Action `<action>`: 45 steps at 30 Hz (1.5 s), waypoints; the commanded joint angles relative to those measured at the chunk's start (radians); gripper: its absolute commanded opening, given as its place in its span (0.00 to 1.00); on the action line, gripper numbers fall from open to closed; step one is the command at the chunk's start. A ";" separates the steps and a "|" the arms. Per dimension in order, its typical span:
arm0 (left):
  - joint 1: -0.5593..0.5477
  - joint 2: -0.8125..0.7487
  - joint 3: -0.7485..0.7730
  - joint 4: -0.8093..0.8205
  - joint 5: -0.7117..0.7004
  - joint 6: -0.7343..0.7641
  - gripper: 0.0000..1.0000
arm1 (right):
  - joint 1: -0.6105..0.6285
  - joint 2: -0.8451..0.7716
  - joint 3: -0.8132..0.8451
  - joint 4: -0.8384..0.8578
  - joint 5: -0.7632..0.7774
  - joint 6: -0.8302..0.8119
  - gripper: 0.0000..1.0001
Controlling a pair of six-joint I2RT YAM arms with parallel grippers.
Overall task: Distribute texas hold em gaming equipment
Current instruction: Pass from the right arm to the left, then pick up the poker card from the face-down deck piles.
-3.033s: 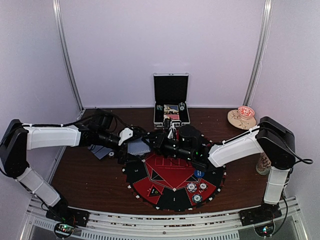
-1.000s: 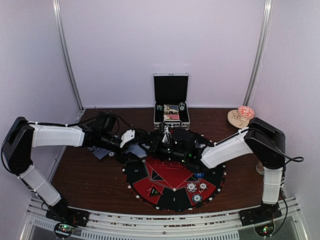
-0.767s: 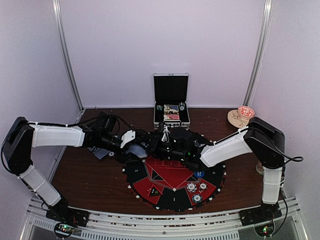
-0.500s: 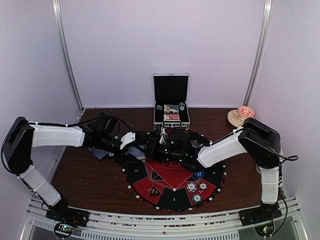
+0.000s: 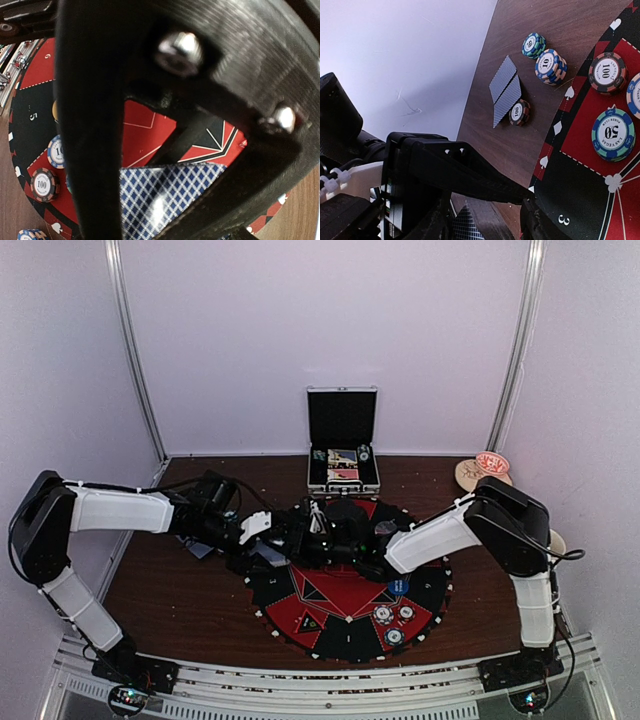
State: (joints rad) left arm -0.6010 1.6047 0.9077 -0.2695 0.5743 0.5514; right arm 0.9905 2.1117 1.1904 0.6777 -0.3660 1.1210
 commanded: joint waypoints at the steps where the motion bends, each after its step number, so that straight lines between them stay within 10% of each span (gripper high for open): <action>1: -0.010 -0.010 0.027 0.044 0.066 0.029 0.41 | 0.005 0.029 0.026 -0.061 -0.024 -0.040 0.51; 19: -0.009 -0.096 -0.025 0.056 0.122 0.052 0.40 | -0.014 -0.013 -0.048 -0.041 0.030 -0.048 0.77; 45: -0.008 -0.041 -0.002 0.029 0.087 0.063 0.44 | 0.002 0.006 0.011 -0.072 -0.112 -0.084 0.55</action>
State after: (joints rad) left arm -0.6060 1.5597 0.8898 -0.2718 0.6392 0.5983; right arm 0.9878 2.1136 1.1896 0.6315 -0.4583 1.0512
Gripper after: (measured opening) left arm 0.560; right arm 0.572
